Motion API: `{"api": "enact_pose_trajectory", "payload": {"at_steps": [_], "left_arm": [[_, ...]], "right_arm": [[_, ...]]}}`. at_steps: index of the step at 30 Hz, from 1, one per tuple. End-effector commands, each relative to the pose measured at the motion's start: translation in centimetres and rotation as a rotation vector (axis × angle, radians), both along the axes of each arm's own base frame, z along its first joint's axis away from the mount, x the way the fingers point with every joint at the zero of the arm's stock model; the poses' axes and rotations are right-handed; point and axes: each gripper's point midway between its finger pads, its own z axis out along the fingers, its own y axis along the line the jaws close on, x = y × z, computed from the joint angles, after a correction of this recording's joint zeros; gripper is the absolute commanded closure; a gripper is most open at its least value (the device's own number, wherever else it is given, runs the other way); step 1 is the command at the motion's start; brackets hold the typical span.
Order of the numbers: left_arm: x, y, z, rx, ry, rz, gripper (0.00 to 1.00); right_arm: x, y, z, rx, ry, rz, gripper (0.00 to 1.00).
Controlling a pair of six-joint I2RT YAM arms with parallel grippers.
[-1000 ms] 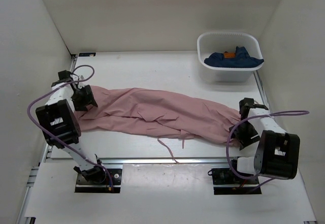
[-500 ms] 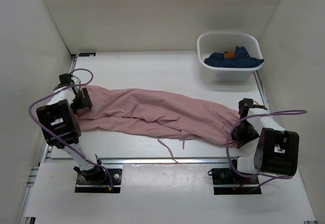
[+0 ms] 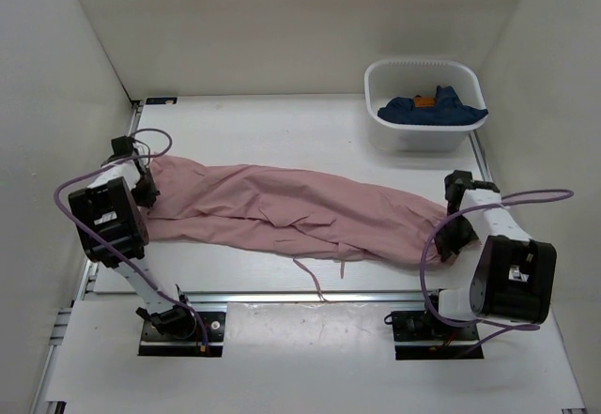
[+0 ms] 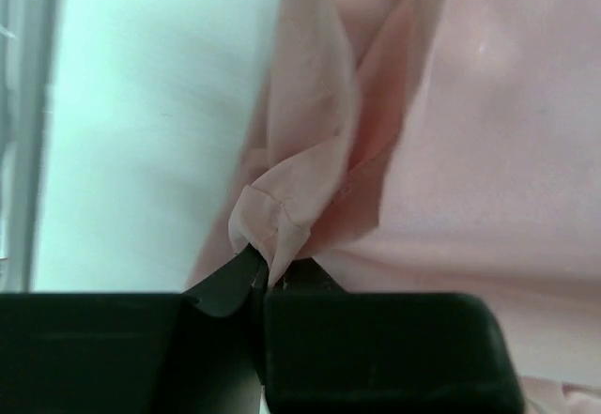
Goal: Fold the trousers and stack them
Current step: Fold the trousers
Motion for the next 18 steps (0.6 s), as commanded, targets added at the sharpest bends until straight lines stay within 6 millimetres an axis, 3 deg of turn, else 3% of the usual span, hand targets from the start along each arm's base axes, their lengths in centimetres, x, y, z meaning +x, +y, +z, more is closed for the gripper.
{"api": "enact_pose_trajectory", "payload": {"at_steps": [1,3,4,8,13,17,18], "left_arm": [[2.2,3.4,5.9,0.079,-0.147,0.061,0.86],[1.9,4.0,6.9,0.054,-0.145,0.077,0.86],[2.4,5.1,8.6,0.058,-0.176,0.094,0.86],[2.7,5.0,11.0,0.025,-0.19,0.086,0.86],[2.5,4.5,10.9,-0.004,-0.171,0.077,0.86],[1.0,3.9,10.6,-0.044,-0.124,0.084,0.86],[-0.3,3.0,9.9,-0.079,-0.07,0.083,0.86]], "right_arm": [[2.1,-0.7,6.1,-0.034,-0.086,0.057,1.0],[3.4,0.0,8.7,0.002,-0.17,0.07,1.0],[4.7,0.9,10.7,0.051,-0.232,0.074,1.0],[8.1,2.0,14.7,0.16,-0.409,0.039,1.0],[11.6,1.2,13.1,0.212,-0.474,-0.041,1.0],[13.3,-1.8,8.7,0.106,-0.384,-0.098,1.0],[13.5,-3.1,8.0,0.039,-0.364,-0.119,1.0]]}}
